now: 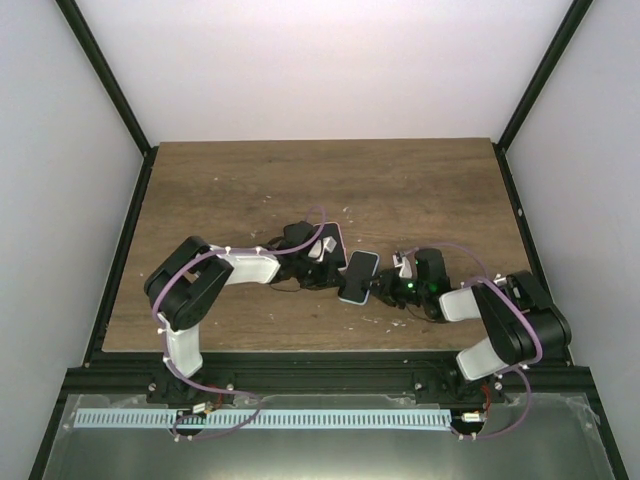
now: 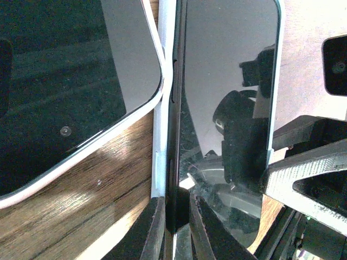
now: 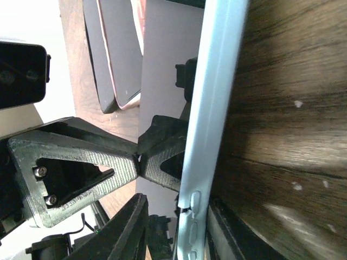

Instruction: Put the phone into the phone case

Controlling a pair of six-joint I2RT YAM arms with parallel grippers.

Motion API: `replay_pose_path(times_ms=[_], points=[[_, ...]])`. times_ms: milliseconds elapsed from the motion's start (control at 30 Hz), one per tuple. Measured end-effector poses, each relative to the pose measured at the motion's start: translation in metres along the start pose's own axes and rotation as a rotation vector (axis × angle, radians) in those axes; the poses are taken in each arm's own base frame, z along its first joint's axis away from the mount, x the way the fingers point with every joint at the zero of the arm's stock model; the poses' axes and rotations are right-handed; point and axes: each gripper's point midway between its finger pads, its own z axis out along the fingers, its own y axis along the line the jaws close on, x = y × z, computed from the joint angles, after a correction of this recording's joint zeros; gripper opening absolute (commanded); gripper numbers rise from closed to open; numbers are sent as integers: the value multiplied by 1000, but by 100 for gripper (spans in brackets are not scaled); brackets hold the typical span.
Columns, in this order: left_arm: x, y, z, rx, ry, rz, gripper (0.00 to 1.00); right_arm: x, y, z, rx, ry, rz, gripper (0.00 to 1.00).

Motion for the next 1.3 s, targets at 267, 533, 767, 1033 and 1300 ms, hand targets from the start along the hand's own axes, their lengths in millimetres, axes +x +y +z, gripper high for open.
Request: replay_pose_path(times_ms=[267,533,767,1033,1300], points=[[0,1,-1,8,-1,-19,17,1,4,0,-19,11,-5,3],[4,-14,-14,40,3,-29,36,5,16,-7,-40,21,-75,1],[-8,-83,-74,196,-101,79,70,14,45,-26,-94,25,-172,1],[-8,-136,-158,322,-241,223,79,34,105,-59,-297,54,-314,1],[15,-159,-209,458,-294,293,76,60,163,-99,-507,79,-466,1]])
